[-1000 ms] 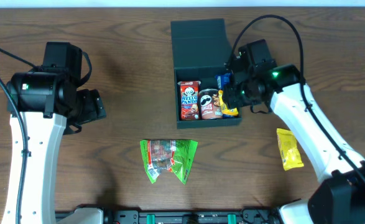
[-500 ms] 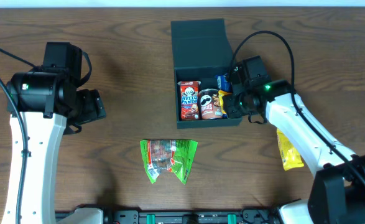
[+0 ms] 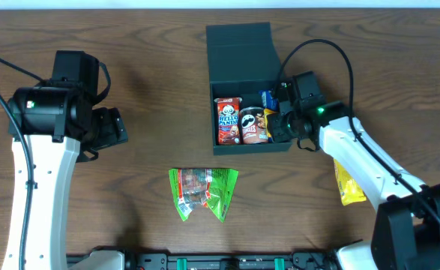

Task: Pack container
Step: 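Push the yellow packet down between the can and blue bar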

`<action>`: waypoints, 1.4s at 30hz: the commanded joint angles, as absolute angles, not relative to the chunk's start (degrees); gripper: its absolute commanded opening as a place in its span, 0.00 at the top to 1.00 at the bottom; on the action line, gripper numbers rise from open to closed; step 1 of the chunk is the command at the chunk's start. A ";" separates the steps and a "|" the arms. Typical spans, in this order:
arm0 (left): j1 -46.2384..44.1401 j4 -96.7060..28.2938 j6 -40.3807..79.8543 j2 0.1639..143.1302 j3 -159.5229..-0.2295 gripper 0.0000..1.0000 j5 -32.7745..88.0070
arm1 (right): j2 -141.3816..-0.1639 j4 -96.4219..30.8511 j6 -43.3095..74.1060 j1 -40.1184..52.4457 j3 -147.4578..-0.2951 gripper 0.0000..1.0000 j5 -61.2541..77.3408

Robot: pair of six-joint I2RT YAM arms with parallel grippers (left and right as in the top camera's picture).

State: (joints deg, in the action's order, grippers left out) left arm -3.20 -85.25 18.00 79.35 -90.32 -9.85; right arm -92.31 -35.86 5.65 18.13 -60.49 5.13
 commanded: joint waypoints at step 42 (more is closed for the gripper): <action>-2.92 -85.45 18.20 79.40 -90.13 0.05 -10.68 | -96.20 -45.06 -4.29 18.79 -76.20 0.81 4.56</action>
State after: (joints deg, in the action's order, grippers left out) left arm -3.20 -85.27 18.00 79.35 -90.32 -9.85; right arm -96.16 -43.48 1.76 18.24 -72.40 5.08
